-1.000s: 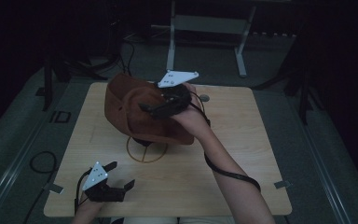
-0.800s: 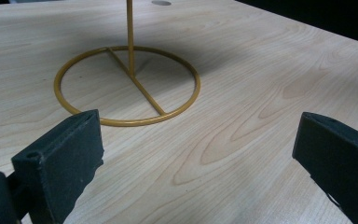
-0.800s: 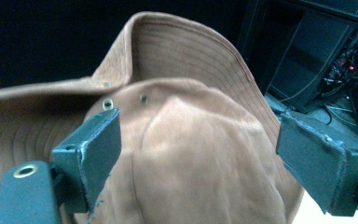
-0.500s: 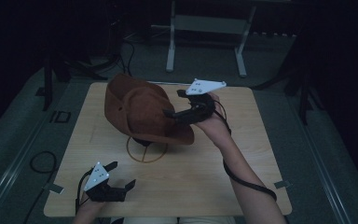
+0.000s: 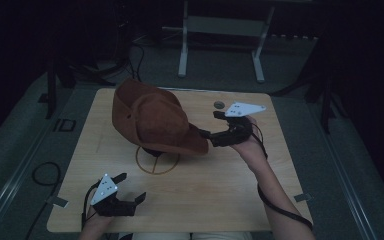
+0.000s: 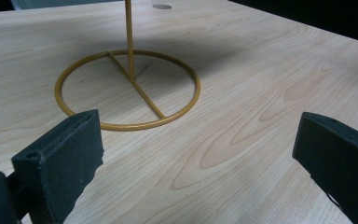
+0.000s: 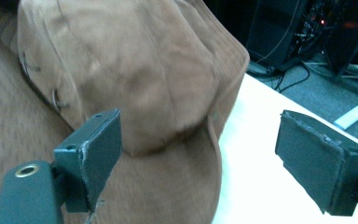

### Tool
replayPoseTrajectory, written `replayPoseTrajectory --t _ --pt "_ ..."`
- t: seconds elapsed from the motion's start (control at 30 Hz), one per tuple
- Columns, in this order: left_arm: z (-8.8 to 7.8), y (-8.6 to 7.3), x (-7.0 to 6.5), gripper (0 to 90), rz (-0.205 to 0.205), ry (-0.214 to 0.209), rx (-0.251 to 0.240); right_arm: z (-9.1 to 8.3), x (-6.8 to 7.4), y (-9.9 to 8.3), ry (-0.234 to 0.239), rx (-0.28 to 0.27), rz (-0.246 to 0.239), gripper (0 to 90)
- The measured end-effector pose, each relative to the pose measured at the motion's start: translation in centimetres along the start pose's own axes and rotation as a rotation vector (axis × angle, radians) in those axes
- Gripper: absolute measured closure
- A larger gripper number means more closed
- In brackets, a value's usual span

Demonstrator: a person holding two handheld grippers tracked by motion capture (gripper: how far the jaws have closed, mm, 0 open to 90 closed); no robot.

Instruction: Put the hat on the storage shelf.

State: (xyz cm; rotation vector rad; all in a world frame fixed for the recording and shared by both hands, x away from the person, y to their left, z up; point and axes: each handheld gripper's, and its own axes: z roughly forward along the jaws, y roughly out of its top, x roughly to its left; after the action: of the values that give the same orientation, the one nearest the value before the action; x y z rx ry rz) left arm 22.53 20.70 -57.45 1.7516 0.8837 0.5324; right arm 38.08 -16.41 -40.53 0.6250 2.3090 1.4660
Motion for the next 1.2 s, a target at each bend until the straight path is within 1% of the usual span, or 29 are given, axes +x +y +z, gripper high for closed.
replayPoseTrajectory --t 0.03,0.07,0.1,0.13,0.17,0.23,0.27,0.43,0.5,0.7,0.77,0.9,1.07,1.2 --pt "0.0 0.0 0.0 2.4 -0.003 0.000 0.001 -0.3 -0.3 -0.9 -0.006 0.004 0.012 14.5" --pt "0.0 0.0 0.0 2.4 -0.003 0.000 0.001 -0.3 -0.3 -0.9 -0.006 0.004 0.012 14.5" --pt "0.0 0.0 0.0 2.4 -0.003 0.001 0.001 -0.5 -0.4 -1.4 -0.011 0.005 0.015 14.4" --pt "0.1 0.0 0.0 2.4 -0.003 0.001 0.002 -0.8 -0.7 -2.3 -0.017 0.011 0.035 14.5" --pt "0.1 0.0 0.0 2.4 -0.003 0.001 0.002 -1.0 -0.8 -2.7 -0.019 0.008 0.042 14.4" --pt "0.1 0.0 0.0 2.4 -0.003 0.000 0.006 -1.4 -1.0 -3.6 -0.031 0.011 0.050 14.5" --pt "0.1 0.0 0.0 2.4 -0.003 -0.001 0.006 -1.4 -1.0 -3.6 -0.031 0.011 0.050 14.5" --pt "0.1 0.0 0.0 2.4 -0.002 -0.003 0.012 -2.2 -1.4 -5.9 -0.058 0.022 0.064 15.1" --pt "0.1 0.0 0.0 2.4 -0.001 -0.001 0.012 -2.4 -1.5 -6.8 -0.063 0.025 0.077 15.1" --pt "0.2 0.0 0.0 2.4 -0.001 -0.001 0.013 -3.2 -1.4 -9.8 -0.093 0.043 0.088 15.1" --pt "0.2 0.0 0.0 2.4 -0.001 0.001 0.013 -3.3 -1.4 -10.7 -0.093 0.056 0.086 15.0" --pt "0.2 0.0 0.0 2.4 -0.003 0.002 0.014 -3.6 -1.3 -12.8 -0.098 0.081 0.102 15.0" --pt "0.2 0.0 -0.1 2.4 -0.004 0.004 0.014 -3.7 -1.2 -15.1 -0.097 0.118 0.121 14.5" --pt "0.2 0.0 0.0 2.4 -0.005 0.005 0.014 -3.9 -1.2 -16.4 -0.103 0.122 0.129 13.9"
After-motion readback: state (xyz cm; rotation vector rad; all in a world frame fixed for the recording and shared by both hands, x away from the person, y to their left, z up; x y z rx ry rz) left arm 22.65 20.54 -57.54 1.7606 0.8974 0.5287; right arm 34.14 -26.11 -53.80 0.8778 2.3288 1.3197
